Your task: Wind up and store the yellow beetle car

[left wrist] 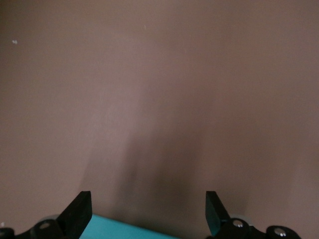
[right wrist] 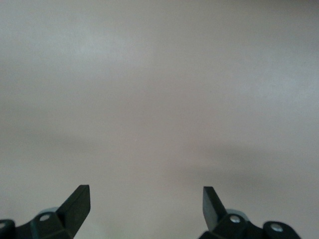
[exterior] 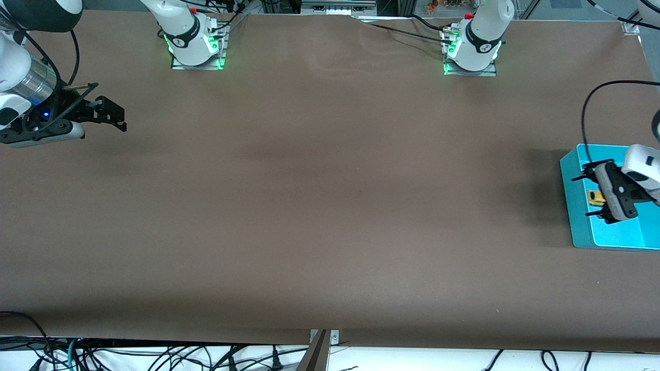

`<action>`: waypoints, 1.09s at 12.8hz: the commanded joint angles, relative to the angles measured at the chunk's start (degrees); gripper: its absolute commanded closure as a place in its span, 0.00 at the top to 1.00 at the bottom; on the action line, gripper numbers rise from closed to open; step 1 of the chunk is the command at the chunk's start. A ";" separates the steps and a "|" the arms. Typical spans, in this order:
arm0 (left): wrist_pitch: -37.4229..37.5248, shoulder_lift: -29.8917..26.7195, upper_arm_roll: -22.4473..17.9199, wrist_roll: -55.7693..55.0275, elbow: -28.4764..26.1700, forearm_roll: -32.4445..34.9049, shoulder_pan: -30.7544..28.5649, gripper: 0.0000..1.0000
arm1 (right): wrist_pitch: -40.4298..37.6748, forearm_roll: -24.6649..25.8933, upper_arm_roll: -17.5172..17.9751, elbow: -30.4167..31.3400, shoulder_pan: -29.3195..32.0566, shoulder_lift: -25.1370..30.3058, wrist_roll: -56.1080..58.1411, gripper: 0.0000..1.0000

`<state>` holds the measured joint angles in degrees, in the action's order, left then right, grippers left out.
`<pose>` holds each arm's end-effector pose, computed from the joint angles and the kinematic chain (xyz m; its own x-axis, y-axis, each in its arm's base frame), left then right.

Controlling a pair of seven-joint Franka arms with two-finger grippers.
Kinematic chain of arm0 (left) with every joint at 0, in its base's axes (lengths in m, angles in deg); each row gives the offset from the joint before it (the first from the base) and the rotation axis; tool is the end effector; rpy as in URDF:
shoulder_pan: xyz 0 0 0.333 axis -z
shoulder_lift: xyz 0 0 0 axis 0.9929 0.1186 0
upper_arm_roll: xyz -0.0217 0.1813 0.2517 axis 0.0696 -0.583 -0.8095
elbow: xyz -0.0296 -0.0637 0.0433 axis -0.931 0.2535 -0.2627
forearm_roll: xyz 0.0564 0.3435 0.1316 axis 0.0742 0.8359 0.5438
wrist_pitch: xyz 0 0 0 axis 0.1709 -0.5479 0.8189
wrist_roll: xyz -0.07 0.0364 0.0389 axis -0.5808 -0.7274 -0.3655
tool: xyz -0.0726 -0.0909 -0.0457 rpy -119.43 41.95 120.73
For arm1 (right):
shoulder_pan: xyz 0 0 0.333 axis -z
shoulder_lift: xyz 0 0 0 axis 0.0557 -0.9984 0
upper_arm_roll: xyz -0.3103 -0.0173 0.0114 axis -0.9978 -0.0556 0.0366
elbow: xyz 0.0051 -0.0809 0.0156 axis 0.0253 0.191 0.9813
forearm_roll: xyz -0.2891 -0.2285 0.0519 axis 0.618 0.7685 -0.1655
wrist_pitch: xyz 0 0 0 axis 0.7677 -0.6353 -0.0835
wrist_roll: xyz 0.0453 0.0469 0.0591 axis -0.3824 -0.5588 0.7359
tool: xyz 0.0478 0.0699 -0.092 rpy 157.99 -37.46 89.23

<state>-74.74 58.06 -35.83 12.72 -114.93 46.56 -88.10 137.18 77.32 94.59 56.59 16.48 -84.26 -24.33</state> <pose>0.6173 0.1236 0.3837 0.3653 -0.9215 0.1321 -0.9272 -0.3475 0.1400 0.5179 0.0270 0.5294 0.9822 0.1845 -0.0355 0.1837 -0.9827 -0.0245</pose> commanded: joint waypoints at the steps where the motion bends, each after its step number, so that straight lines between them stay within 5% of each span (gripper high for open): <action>1: 4.14 -2.93 4.67 -17.58 1.67 0.53 1.30 1.00 | -2.37 0.07 -0.29 -0.29 -0.45 0.49 -0.21 1.00; 9: 11.69 -7.51 6.80 -67.79 7.29 1.24 3.68 1.00 | -2.47 0.07 -0.29 -0.29 -0.45 0.58 -0.21 1.00; 11: 14.60 -8.65 6.71 -79.91 8.35 5.96 5.17 1.00 | -2.47 0.07 -0.29 -0.29 -0.45 0.49 -0.21 1.00; 14: 14.96 -8.92 7.50 -86.22 8.36 6.42 6.14 1.00 | -2.47 0.07 -0.29 -0.29 -0.45 0.49 -0.21 1.00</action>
<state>-60.97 49.58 -28.75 -70.41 -107.05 51.56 -82.66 135.63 77.33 94.59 56.59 16.45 -84.25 -24.33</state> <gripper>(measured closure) 0.000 0.000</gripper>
